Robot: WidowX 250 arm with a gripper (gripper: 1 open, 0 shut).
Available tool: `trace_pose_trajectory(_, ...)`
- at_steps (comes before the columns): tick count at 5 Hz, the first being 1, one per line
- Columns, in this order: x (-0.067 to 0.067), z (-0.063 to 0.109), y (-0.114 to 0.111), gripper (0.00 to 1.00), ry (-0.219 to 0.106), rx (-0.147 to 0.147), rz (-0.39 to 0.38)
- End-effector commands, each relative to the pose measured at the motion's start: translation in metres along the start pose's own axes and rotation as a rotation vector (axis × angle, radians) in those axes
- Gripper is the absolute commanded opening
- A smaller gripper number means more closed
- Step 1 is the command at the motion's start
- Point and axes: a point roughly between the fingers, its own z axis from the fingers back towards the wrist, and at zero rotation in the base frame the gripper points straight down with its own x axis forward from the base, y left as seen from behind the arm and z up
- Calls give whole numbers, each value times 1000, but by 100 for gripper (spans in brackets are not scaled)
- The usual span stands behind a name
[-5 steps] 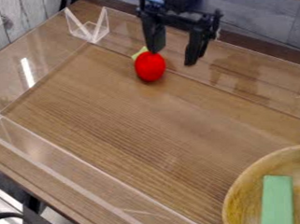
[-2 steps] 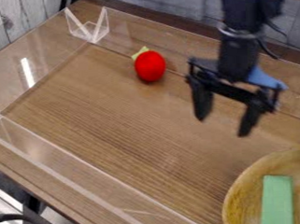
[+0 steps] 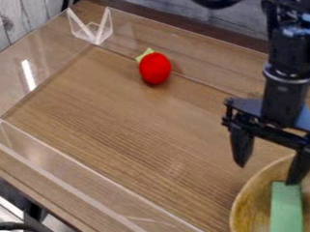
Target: Put the green stick in the brown bowl
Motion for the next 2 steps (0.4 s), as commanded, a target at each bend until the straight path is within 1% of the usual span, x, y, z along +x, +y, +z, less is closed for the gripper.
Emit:
trace_pose_trajectory(1, -4, 0, -6, 100, -69, -45, 6)
trace_pose_trajectory(2, -8, -16, -6, 100, -91, -63, 12)
